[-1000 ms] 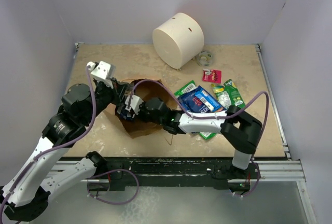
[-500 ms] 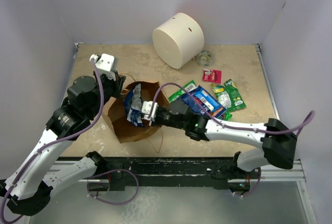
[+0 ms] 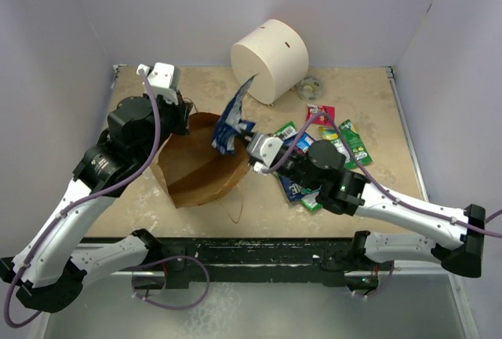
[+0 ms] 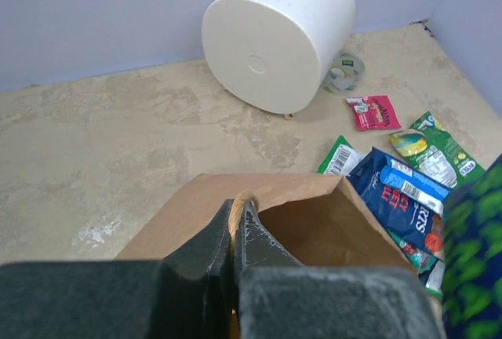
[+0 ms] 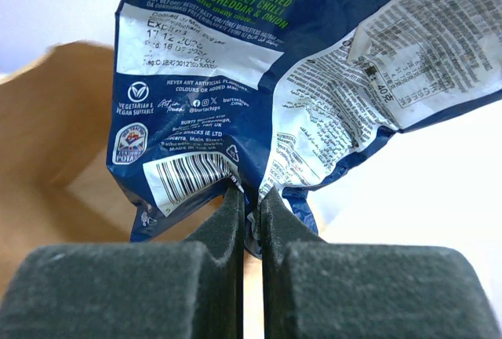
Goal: Take the snacks out of the paper bag
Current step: Adjust the paper bag at the center of the board, then place the snack at the center of the board.
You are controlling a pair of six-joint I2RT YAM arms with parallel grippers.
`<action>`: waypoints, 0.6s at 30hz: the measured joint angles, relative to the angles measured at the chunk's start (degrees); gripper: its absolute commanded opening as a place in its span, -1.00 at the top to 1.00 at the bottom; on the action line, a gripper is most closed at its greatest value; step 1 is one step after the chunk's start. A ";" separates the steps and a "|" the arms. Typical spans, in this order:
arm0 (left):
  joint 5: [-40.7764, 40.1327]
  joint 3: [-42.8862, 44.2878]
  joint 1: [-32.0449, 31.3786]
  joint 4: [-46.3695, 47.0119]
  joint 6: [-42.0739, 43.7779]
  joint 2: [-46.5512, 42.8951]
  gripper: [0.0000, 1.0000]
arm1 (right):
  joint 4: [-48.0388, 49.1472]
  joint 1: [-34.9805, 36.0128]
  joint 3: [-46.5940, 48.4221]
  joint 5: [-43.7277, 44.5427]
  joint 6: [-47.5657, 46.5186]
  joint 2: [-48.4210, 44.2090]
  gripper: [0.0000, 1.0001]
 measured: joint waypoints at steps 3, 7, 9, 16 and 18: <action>-0.17 2.69 0.00 -0.28 -1.27 2.47 1.00 | 0.44 -0.48 3.26 9.94 -2.32 -0.87 1.00; 0.59 8.44 0.07 -1.05 -3.54 7.32 1.00 | 1.73 -6.49 6.88 24.81 -1.20 0.28 1.00; 1.73 11.26 0.09 -1.16 -4.87 9.66 1.00 | 0.42 -11.50 7.82 31.82 2.78 1.51 1.00; 6.25 18.03 0.11 -1.29 -9.01 14.49 1.00 | -14.69 -21.94 8.90 42.18 21.20 5.75 1.00; 6.49 18.84 0.11 -1.60 -10.25 14.95 1.00 | -18.03 -22.71 8.28 43.28 24.02 5.81 1.00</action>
